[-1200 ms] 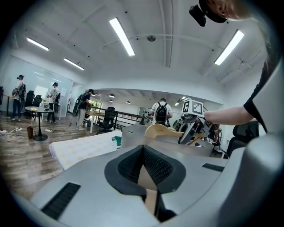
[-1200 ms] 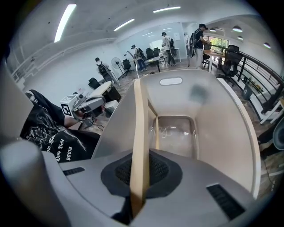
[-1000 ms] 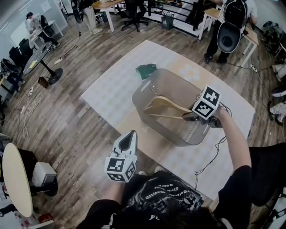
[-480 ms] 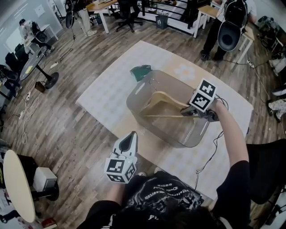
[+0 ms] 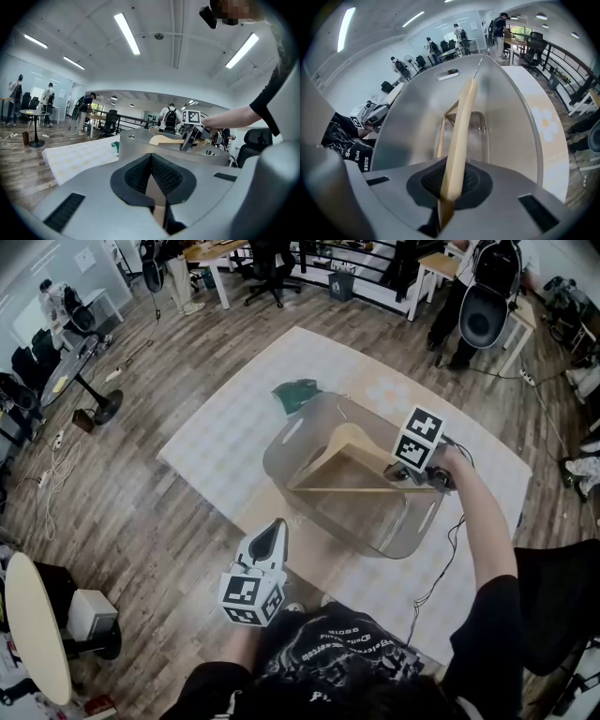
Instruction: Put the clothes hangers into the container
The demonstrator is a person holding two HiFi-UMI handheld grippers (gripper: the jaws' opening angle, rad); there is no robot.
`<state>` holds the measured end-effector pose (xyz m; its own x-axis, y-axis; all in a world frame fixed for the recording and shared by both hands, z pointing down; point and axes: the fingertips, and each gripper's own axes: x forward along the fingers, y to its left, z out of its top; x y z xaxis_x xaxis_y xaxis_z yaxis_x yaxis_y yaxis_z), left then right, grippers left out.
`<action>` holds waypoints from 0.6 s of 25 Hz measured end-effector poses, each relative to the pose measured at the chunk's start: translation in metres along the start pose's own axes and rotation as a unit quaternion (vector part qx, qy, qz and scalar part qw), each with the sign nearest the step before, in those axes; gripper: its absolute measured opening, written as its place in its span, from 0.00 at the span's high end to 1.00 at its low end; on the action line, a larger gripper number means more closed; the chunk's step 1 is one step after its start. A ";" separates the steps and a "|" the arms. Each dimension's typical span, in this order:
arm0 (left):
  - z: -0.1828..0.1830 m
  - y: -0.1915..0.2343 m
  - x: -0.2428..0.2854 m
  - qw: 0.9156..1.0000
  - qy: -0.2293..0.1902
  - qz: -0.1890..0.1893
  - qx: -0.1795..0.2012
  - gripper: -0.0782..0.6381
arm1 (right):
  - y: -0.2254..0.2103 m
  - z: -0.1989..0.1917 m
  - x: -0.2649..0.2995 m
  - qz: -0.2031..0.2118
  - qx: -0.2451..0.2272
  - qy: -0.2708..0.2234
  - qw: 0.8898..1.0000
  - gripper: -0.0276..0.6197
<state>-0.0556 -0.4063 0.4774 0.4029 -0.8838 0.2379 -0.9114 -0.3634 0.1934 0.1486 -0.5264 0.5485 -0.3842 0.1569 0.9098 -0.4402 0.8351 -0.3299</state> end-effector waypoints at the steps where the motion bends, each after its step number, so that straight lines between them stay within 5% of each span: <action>1: 0.000 0.000 0.001 1.000 0.000 0.000 0.000 0.86 | -0.001 0.000 0.000 0.000 -0.001 0.001 1.000 0.94; 12: 0.002 -0.001 0.001 1.000 0.003 -0.009 0.001 0.86 | 0.000 0.001 0.003 -0.007 0.006 0.021 1.000 0.94; 15: 0.004 0.001 0.004 1.000 0.000 -0.007 0.002 0.86 | -0.007 -0.001 0.005 -0.038 -0.015 0.045 0.998 0.94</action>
<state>-0.0552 -0.4117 0.4743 0.4153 -0.8788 0.2351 -0.9060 -0.3764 0.1936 0.1504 -0.5307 0.5561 -0.2759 0.1373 0.9513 -0.4396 0.8621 -0.2520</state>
